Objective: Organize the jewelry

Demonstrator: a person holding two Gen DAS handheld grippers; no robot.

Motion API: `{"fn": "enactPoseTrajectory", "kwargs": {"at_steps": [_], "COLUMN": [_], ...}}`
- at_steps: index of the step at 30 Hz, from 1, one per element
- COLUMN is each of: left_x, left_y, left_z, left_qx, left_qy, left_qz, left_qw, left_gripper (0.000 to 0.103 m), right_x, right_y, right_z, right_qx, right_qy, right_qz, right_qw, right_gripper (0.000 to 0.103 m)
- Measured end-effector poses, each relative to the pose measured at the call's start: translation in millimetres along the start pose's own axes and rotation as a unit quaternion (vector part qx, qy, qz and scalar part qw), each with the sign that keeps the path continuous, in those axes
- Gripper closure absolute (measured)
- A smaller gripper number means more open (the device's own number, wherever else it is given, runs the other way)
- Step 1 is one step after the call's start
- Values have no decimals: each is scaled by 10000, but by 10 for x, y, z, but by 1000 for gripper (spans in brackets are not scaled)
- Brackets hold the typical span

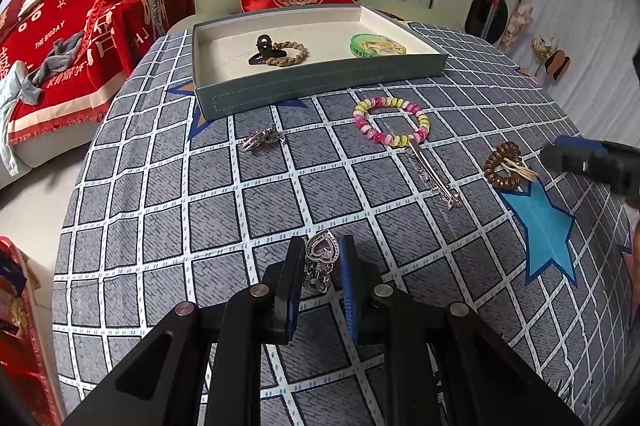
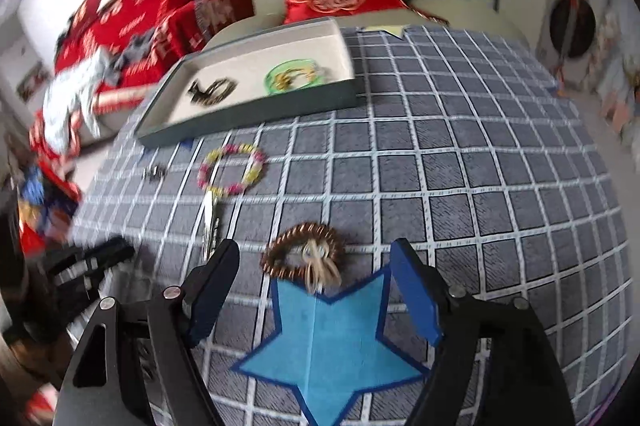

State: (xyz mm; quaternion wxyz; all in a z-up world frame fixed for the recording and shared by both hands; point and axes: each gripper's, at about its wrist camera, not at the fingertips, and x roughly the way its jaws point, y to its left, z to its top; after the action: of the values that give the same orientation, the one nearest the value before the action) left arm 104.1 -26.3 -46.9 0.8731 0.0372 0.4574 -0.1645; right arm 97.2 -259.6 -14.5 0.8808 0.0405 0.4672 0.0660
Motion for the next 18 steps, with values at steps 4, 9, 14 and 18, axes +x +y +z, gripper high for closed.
{"fn": "enactPoseTrajectory", "kwargs": {"at_steps": [4,9,14,18], "left_x": [3,-13,-28,-7], "left_y": [-5,2,11,12], "left_z": [-20,-21,-17,-25], "left_qx": [16,-15,11,8], "left_qy": [16,10,-13,10], "left_qz": [1,-17,-37,-41], "left_qw": [10000,10000,10000,10000], "left_gripper": [71,71,71,71], "right_x": [14,135,262,333], "right_y": [171,135,43,-112], "right_z": [-113,27,126,117], "right_qx": [-412,-190,-393,-182], "right_qy": [59,75,301,455], "right_qz": [-153,-107,-165,269], "right_qw": [9990,9997,9986,9984], "right_gripper": [56,56,58,58]}}
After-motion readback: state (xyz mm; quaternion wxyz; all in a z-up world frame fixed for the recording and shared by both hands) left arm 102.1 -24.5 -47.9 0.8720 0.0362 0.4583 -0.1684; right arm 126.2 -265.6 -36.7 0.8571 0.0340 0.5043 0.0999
